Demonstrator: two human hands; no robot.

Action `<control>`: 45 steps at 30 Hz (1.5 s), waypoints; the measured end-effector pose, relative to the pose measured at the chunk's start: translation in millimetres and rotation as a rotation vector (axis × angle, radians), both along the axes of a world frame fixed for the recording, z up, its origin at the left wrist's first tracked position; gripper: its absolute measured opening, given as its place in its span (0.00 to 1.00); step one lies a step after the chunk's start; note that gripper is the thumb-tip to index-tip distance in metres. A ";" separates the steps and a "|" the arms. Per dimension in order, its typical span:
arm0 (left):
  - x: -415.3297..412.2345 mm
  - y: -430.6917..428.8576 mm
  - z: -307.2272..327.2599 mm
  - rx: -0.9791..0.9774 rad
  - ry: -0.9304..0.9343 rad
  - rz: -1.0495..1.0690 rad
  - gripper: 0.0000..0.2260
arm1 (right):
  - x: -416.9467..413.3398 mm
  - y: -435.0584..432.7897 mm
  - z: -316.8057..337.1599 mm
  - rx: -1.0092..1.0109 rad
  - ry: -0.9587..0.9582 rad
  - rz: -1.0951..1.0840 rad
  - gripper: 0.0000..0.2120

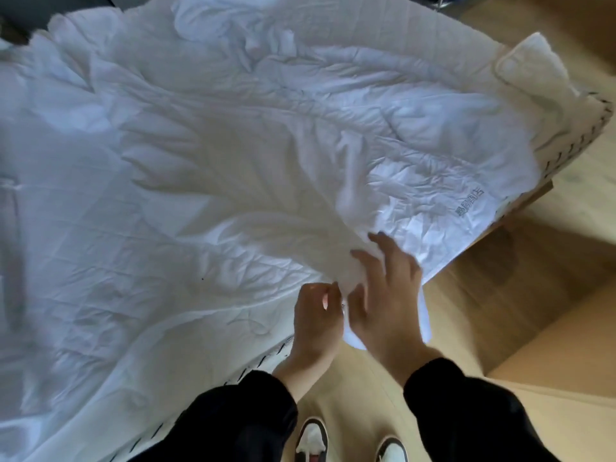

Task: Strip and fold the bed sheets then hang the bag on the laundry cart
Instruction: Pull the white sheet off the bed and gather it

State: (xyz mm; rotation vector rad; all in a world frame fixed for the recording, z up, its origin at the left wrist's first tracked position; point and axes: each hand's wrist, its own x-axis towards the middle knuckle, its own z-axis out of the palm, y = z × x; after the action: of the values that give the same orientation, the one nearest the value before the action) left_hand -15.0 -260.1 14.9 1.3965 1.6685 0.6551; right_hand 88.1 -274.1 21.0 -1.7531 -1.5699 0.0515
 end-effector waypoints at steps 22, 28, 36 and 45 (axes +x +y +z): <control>-14.0 125.4 -7.2 -0.677 -0.908 0.360 0.34 | 34.8 15.4 -24.9 -0.254 0.377 -0.324 0.11; -17.6 118.2 -15.5 -0.556 -0.546 0.407 0.15 | -5.4 -6.5 -43.4 -0.429 0.453 0.213 0.07; -88.0 94.0 -39.9 -0.506 -0.479 0.557 0.07 | -36.1 0.9 -43.7 -0.676 0.390 0.162 0.20; -181.0 81.0 -42.5 -0.401 0.473 0.592 0.12 | -106.3 -42.0 -34.4 -0.808 0.057 0.559 0.19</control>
State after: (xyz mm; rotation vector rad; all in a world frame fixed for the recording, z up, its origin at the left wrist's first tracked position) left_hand -196.0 -179.2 -27.6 0.7944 2.4689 0.2745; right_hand -18.2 -316.1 -13.4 -1.7588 -2.1175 1.1306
